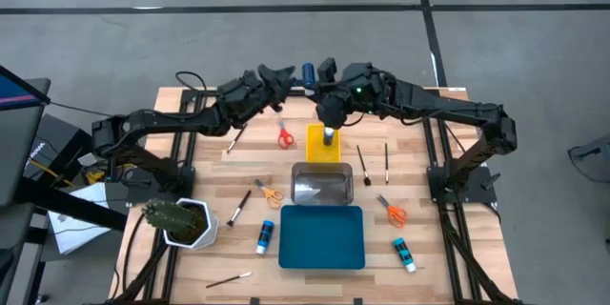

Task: Pick & Place Paint Supplies
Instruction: Put the blue paint bottle into the yellow bin

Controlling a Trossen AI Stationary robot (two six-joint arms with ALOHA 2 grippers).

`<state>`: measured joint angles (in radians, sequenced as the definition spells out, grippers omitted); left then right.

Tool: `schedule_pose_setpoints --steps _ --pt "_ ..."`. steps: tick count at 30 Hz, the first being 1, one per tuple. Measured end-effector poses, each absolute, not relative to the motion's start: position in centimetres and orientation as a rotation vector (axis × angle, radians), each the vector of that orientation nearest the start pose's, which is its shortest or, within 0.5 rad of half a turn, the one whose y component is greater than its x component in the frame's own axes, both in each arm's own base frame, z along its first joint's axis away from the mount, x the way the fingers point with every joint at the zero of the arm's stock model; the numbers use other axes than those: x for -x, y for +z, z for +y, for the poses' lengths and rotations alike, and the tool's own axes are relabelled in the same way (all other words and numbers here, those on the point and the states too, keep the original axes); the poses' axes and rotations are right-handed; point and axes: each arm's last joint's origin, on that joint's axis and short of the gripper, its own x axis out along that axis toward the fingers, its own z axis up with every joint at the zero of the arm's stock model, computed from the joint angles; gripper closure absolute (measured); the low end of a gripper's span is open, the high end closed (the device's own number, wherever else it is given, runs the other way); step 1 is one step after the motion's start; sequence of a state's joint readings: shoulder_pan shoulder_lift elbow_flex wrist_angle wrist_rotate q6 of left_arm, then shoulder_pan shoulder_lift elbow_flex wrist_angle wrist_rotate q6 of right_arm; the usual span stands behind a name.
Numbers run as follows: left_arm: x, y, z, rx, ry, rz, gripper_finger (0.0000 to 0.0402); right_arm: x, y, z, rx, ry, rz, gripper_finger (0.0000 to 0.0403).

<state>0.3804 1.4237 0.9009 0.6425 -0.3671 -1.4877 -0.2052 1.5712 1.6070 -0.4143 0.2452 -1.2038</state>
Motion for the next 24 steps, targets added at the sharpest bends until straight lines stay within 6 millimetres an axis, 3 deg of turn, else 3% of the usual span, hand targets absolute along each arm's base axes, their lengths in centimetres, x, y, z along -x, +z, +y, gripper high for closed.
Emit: schedule_pose_setpoints --steps 7,14,18,24 --pt "-25.4 33.2 13.9 1.177 0.617 -0.602 0.0155 -32.4 40.9 -9.1 0.823 -0.234 0.565 0.0297" --pt "-21.3 34.9 12.9 1.004 0.753 -0.457 0.0164 -30.7 41.7 -10.6 0.345 -0.206 0.456 0.0297" --pt "-20.0 35.1 12.1 0.942 0.797 -0.373 0.0164 -30.2 41.7 -11.6 0.120 -0.183 0.419 0.0297" --pt "-19.9 34.5 10.9 0.859 0.812 -0.222 0.0165 -30.0 40.3 -12.3 -0.094 -0.157 0.439 0.0297"
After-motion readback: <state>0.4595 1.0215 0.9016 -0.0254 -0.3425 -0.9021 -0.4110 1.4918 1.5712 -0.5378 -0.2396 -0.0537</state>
